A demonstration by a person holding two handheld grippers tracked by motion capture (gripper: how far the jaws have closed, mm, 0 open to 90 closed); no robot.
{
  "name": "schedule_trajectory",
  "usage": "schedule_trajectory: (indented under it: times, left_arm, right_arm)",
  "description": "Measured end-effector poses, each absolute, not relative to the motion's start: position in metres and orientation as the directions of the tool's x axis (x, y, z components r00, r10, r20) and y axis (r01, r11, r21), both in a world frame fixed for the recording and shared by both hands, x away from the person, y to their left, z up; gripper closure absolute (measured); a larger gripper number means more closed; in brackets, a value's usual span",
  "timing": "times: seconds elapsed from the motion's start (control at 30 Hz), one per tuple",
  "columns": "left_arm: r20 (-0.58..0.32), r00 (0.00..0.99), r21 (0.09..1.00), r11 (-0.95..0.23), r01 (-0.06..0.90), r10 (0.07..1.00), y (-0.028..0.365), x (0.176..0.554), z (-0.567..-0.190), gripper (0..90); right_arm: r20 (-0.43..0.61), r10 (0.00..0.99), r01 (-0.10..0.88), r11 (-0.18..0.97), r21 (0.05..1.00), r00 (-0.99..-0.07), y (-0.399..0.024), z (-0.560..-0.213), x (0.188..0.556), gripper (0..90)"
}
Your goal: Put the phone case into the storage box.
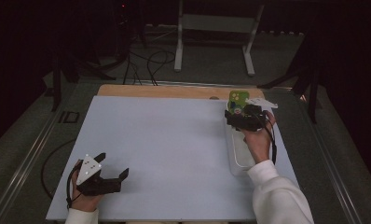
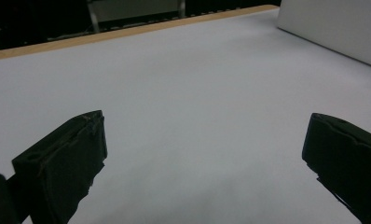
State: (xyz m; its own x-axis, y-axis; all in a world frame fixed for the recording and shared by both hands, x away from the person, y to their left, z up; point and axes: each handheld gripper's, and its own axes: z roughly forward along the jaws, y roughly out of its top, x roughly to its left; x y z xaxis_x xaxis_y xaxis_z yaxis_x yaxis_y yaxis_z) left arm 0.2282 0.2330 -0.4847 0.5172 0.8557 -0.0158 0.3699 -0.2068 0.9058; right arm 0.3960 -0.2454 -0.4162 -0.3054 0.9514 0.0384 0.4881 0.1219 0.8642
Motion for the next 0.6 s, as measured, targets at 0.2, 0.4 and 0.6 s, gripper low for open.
schedule_trajectory:
  times: [0.2, 0.4, 0.6]
  left_arm:
    - [-0.016, 0.517, 0.906, -0.206, 0.369, 0.856, 0.233, 0.228, -0.484, 0.3]
    - [-0.014, 0.518, 0.907, -0.207, 0.367, 0.855, 0.233, 0.228, -0.484, 0.3]
    - [-0.016, 0.518, 0.907, -0.205, 0.367, 0.855, 0.233, 0.228, -0.484, 0.3]
  right_arm:
    - [0.034, 0.938, 0.466, 0.139, 0.874, -0.344, -0.242, -0.412, 0.382, 7.2]
    - [0.049, 0.919, 0.446, 0.143, 0.884, -0.391, -0.240, -0.410, 0.368, 7.1]
    - [0.057, 0.898, 0.416, 0.145, 0.898, -0.436, -0.239, -0.409, 0.350, 7.1]
